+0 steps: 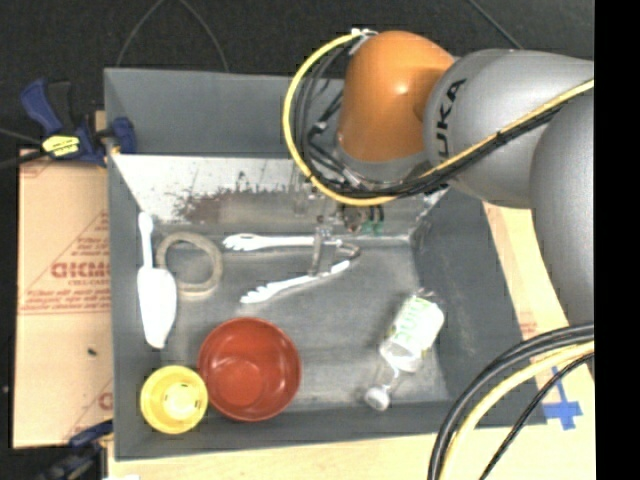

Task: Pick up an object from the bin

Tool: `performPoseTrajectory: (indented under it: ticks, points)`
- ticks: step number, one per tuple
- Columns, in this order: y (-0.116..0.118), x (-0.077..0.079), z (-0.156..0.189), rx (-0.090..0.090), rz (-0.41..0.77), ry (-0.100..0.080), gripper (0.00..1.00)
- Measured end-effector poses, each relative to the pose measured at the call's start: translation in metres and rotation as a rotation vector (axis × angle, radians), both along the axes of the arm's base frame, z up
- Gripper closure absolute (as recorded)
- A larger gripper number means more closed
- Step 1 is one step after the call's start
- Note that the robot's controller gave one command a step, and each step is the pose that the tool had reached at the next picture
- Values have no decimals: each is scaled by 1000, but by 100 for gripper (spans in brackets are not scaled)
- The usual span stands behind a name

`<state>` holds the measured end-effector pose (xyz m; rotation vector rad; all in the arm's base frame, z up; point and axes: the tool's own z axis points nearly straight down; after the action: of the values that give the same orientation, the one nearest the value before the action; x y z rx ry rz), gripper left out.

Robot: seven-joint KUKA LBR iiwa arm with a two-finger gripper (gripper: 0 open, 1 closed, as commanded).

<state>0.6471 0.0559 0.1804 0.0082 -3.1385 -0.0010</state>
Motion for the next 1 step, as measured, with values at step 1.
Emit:
performPoseTrajectory:
  ticks: [1]
  points:
    - [0, 1, 5, 1, -1, -7, 0]
